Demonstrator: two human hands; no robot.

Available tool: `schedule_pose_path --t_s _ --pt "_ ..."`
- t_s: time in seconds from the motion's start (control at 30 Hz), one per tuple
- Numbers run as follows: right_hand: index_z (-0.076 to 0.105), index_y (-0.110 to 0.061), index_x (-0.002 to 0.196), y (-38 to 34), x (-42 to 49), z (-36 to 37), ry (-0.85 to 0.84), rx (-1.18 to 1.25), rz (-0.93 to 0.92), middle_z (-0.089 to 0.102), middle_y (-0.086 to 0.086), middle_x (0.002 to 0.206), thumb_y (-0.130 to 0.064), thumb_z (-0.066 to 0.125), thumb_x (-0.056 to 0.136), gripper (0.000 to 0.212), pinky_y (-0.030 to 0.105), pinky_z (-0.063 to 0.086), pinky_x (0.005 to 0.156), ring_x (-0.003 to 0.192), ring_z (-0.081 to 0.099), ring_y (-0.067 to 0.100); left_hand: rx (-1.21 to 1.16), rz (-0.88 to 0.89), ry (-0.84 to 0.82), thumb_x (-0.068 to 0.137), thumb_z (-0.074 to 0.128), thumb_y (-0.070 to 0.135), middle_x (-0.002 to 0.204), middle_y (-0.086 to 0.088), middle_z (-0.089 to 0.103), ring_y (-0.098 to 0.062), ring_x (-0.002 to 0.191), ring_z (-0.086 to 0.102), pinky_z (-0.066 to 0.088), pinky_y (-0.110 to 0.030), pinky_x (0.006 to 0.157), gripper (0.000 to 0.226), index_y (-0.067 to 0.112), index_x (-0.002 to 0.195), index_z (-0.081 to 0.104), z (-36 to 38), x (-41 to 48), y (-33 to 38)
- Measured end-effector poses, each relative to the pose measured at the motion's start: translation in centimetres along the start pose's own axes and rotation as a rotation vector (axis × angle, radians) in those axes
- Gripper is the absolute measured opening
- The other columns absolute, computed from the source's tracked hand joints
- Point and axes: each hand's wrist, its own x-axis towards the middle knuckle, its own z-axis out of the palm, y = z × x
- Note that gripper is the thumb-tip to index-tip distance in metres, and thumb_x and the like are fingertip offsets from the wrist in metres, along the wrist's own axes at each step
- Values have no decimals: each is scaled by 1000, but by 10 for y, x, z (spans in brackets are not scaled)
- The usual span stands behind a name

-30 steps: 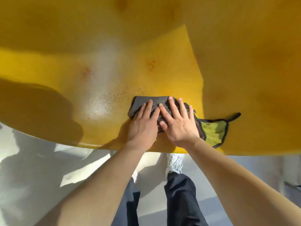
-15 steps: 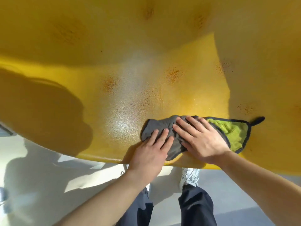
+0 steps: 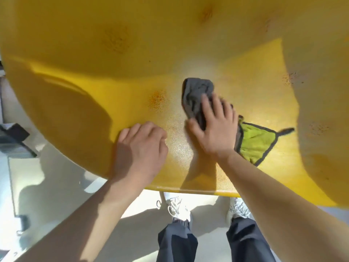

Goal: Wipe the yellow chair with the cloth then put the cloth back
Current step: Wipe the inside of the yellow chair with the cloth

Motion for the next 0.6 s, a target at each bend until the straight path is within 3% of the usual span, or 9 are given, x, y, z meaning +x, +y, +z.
schedule_pose_path --t_s 0.1,0.17,0.23,0.33,0.4,0.47,0.6 --pt "29 -31 157 -3 -57 7 -177 -54 -460 33 6 162 -56 39 99 64 58 28 115 146 31 36 37 -25 23 85 54 28 98 7 66 -24 89 59 36 -40 78 16 27 91 70 -16 -12 -18" --pt "31 -32 156 25 -41 4 -240 -126 -710 31 8 163 -51 40 100 60 58 29 116 146 32 38 68 -28 3 85 54 27 96 5 66 -25 87 59 36 -41 76 16 26 90 70 -19 -20 -24" --pt "32 -34 154 51 1 3 -163 -180 -640 27 9 164 -49 41 99 57 60 31 115 146 30 42 107 -7 -32 85 53 28 92 5 65 -25 84 58 36 -42 75 16 26 87 69 -16 -26 -23" --pt "32 -32 154 71 57 -8 100 -78 -12 23 13 165 -47 37 102 54 59 26 116 147 23 45 154 35 -39 87 50 29 88 5 62 -24 82 55 34 -42 74 17 25 84 67 -6 -30 -22" --pt "31 -27 156 49 68 -5 203 -18 251 22 14 165 -45 34 103 56 56 22 119 149 23 43 151 34 -10 87 49 28 87 3 61 -25 82 53 34 -44 73 18 24 82 66 -1 -30 -23" --pt "31 -23 157 5 50 2 183 13 176 25 12 165 -42 35 103 57 54 21 121 149 25 40 125 26 20 87 49 25 87 2 60 -26 82 52 36 -46 73 17 22 82 65 -1 -31 -22" --pt "29 -23 157 -57 -36 13 -42 61 -425 28 9 164 -41 35 106 55 53 25 119 148 27 35 98 24 127 84 54 20 100 2 64 -27 92 58 37 -48 76 14 22 85 68 -20 -31 -24"
